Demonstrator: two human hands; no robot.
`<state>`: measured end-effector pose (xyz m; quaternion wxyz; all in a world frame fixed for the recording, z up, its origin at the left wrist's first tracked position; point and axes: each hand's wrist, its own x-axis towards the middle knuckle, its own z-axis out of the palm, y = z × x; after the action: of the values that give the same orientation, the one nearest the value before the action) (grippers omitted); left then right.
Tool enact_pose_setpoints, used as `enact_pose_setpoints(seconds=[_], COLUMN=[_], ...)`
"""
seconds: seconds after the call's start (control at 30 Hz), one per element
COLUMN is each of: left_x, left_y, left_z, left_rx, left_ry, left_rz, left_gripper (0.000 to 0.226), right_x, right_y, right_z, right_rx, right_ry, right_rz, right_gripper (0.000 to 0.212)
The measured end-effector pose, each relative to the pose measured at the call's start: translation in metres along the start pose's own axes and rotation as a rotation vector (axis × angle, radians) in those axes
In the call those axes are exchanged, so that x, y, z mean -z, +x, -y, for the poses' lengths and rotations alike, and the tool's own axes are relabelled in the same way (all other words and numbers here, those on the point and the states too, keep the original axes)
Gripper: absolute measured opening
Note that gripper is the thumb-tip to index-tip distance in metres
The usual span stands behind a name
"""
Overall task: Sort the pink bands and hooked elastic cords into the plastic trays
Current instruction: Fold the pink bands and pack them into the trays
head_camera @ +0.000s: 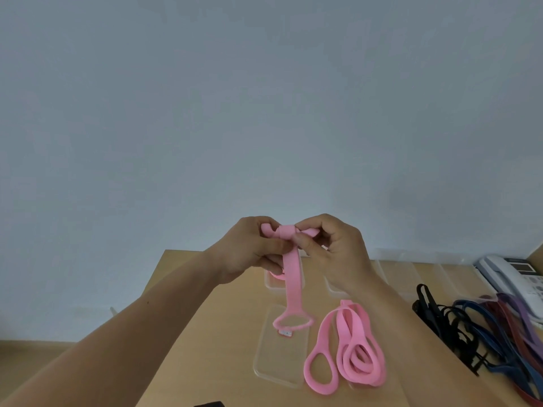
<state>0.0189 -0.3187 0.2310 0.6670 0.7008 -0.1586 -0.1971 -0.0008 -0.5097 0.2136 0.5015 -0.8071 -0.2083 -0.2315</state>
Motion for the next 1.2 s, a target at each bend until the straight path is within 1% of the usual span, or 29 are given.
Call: enact_pose_setpoints(seconds=[0.1,0.2,0.27,0.3,0.33,0.4,0.43,0.57,0.63,0.7,0.77,0.87,0.9,1.03,1.1,1.2], left_x=[-0.001,-0.001,0.000,0.001,0.001,0.000,-0.001,-0.006,-0.007,-0.006,-0.004,-0.001,-0.001,0.002,0.004,0.005], left_y=[-0.002,-0.005,-0.005,-0.005,-0.005,-0.004,-0.003,0.000,0.000,0.000,0.001,0.001,0.001,-0.003,-0.002,-0.002], left_z=[-0.006,-0.010,-0.009,-0.008,-0.007,-0.006,-0.006,-0.005,-0.002,0.001,0.003,0.002,0.001,-0.008,-0.010,-0.007], left_rx=[0.009,0.027,0.035,0.031,0.019,-0.038,-0.080,-0.210,-0.233,-0.204,-0.137,-0.073,-0.058,0.004,0.021,0.018], left_ry=[-0.051,-0.088,-0.099,-0.103,-0.108,-0.103,-0.075,0.122,0.149,0.140,0.121,0.121,0.119,0.009,-0.046,-0.050], left_rz=[0.044,0.095,0.087,0.070,0.048,0.002,-0.024,-0.120,-0.133,-0.158,-0.155,-0.104,-0.087,0.023,0.056,0.028], left_gripper=[0.003,0.016,0.017,0.017,0.020,0.028,0.028,0.027,0.029,0.034,0.035,0.021,0.020,0.038,0.038,0.037], right_x=[0.000,-0.002,-0.002,-0.001,0.000,0.003,0.005,0.004,0.004,0.005,0.005,0.001,-0.001,-0.003,-0.002,-0.002], right_y=[-0.002,-0.005,-0.006,-0.007,-0.007,-0.004,-0.003,0.001,0.001,0.002,0.003,0.004,0.003,0.000,-0.001,-0.002], right_z=[-0.002,-0.003,-0.003,-0.004,-0.002,0.001,0.002,0.006,0.005,0.005,0.006,0.005,0.004,-0.003,-0.006,-0.007], right_rx=[0.044,0.110,0.156,0.130,0.049,-0.165,-0.232,-0.329,-0.350,-0.338,-0.316,-0.266,-0.253,-0.228,-0.219,-0.219], right_ry=[0.013,0.025,0.008,0.025,0.076,0.258,0.327,0.410,0.416,0.401,0.397,0.354,0.332,0.307,0.297,0.287], right_rz=[-0.036,-0.042,-0.037,-0.028,-0.016,0.022,0.036,0.045,0.068,0.058,0.019,0.013,0.012,0.009,0.020,0.049], right_gripper=[0.024,0.024,0.023,0.023,0.022,0.015,0.012,0.006,0.006,0.004,0.012,0.019,0.020,0.022,0.024,0.025])
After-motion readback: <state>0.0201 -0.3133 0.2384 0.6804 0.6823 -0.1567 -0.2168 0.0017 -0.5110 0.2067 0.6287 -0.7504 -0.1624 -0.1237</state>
